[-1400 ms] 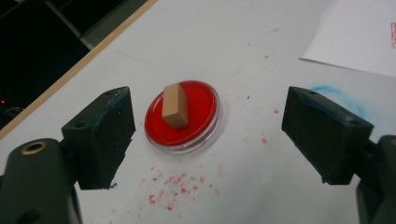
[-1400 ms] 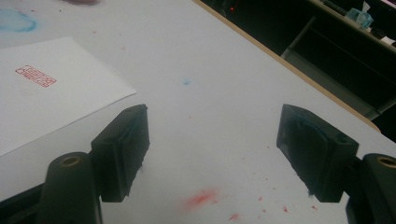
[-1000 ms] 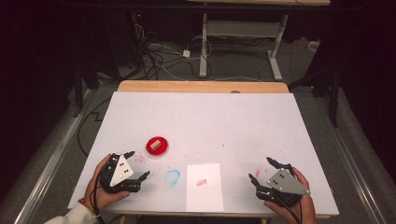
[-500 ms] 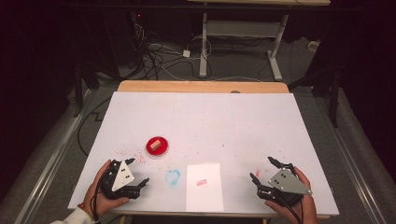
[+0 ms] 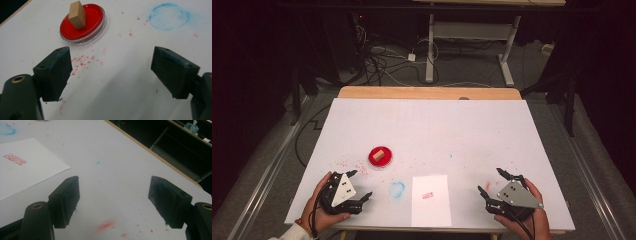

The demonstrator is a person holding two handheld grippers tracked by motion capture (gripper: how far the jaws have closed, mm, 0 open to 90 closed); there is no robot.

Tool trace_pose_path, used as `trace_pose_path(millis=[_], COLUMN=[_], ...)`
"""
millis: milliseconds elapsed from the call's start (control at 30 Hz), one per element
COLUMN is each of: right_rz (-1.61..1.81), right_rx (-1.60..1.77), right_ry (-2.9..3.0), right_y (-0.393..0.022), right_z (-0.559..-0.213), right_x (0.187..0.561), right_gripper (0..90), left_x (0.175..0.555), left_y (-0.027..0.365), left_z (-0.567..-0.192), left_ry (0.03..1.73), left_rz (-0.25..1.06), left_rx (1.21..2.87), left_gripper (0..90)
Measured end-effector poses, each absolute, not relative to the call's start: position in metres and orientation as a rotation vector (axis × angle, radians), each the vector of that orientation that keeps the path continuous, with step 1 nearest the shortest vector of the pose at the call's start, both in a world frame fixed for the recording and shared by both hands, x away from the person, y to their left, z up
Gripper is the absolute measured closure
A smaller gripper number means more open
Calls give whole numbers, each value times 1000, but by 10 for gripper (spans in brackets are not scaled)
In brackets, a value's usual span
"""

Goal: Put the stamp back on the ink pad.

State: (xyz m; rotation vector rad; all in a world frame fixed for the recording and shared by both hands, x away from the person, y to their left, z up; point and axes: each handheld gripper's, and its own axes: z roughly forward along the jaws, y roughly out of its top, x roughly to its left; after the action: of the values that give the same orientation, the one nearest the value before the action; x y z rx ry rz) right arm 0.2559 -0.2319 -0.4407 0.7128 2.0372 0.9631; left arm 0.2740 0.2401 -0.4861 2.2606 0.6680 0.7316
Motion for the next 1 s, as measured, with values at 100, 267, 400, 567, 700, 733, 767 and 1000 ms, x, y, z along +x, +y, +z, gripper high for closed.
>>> trace_pose_path(millis=[100, 267, 400, 567, 700, 733, 767, 1000], right_rz=[964, 969, 968, 972, 977, 971, 968, 979], right_rx=[710, 707, 705, 708, 710, 710, 712, 709], right_ry=[2039, 2039, 2040, 2037, 2042, 2046, 2052, 2048], right_y=[-232, -232, -232, -232, -229, -229, -229, -232], right_z=[-441, -441, -441, -440, -440, -441, -442, -442], right_x=[256, 257, 257, 258, 264, 265, 265, 262], right_gripper=[254, 254, 254, 254, 254, 254, 254, 253], left_x=[273, 273, 273, 276, 280, 281, 281, 279], left_y=[240, 240, 240, 242, 244, 245, 244, 243], left_z=[-486, -485, -485, -485, -486, -486, -486, -484], left_ry=[666, 668, 666, 673, 693, 695, 695, 695], left_rz=[730, 737, 742, 739, 725, 725, 725, 745], left_rx=[2261, 2261, 2261, 2252, 2240, 2240, 2239, 2244], left_gripper=[166, 166, 166, 166, 166, 166, 166, 166])
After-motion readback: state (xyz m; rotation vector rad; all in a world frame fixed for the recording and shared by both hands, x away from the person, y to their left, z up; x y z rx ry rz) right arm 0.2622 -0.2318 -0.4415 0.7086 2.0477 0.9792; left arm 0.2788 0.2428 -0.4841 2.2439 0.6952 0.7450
